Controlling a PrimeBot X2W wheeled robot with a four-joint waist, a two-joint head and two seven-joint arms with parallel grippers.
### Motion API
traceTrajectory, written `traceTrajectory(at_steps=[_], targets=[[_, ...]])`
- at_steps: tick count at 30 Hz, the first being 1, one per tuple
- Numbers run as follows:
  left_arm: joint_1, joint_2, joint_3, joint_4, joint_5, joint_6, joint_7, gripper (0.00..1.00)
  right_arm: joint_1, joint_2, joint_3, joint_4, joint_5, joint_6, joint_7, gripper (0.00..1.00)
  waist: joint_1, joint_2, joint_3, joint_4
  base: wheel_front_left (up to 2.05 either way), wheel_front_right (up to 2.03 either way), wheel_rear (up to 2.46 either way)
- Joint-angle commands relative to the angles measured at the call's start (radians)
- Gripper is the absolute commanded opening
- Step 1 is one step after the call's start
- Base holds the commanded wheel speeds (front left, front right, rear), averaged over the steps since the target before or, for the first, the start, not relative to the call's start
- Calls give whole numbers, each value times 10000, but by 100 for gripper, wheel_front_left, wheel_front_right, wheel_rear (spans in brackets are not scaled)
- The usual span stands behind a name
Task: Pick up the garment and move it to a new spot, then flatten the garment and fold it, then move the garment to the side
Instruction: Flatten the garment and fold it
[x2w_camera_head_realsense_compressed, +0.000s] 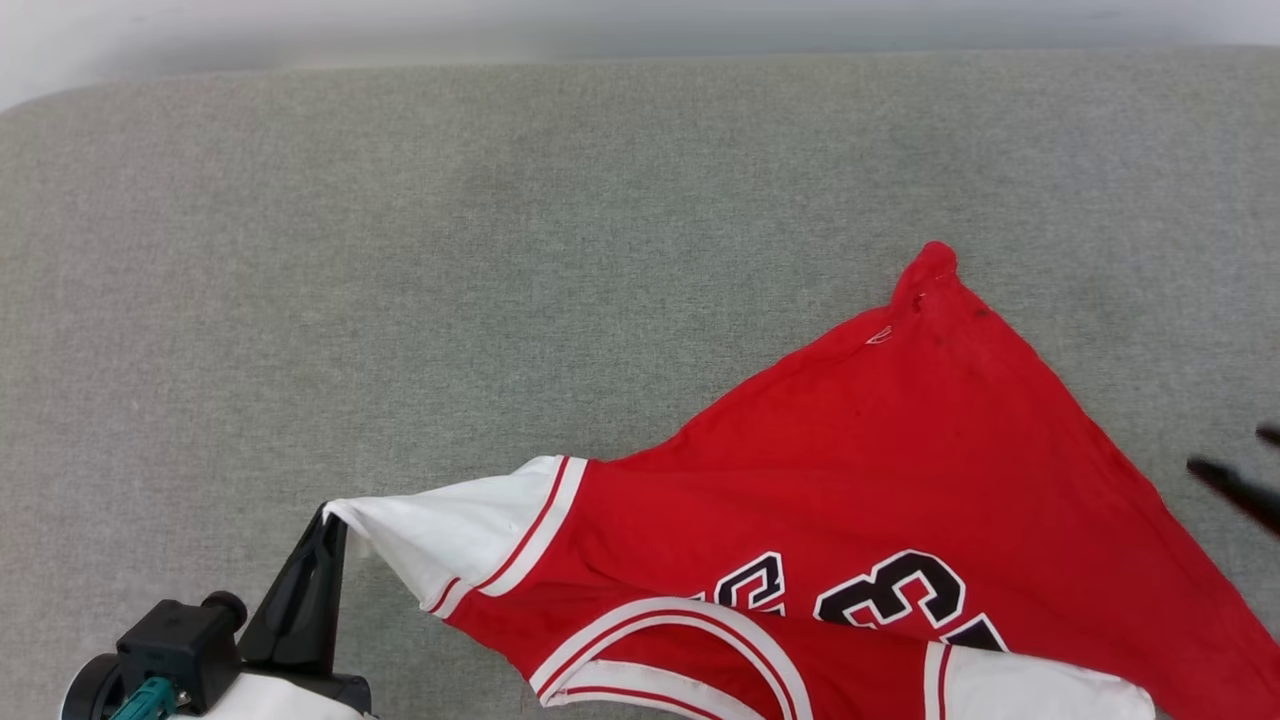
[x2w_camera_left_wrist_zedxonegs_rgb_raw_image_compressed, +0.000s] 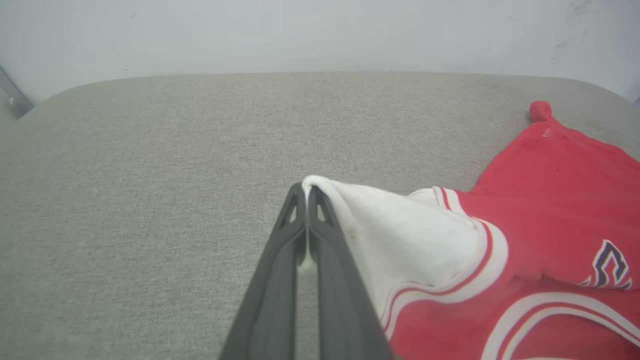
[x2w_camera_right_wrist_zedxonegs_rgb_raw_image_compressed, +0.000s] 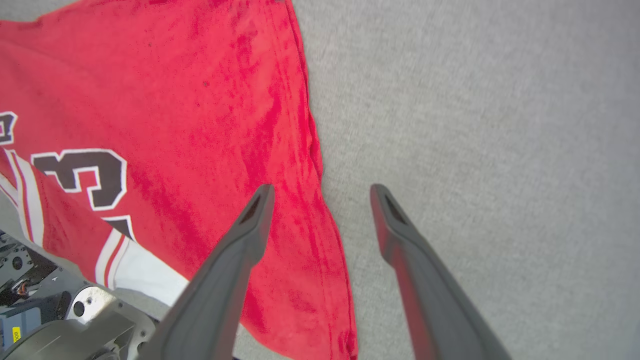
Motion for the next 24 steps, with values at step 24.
traceTrajectory(at_steps=[24], targets=[[-2092, -955, -891, 558, 584, -700, -111, 0, -7395, 1862, 3365, 2168, -1898, -4, 4498, 100, 1, 0, 2182, 1543, 0, 0, 0]])
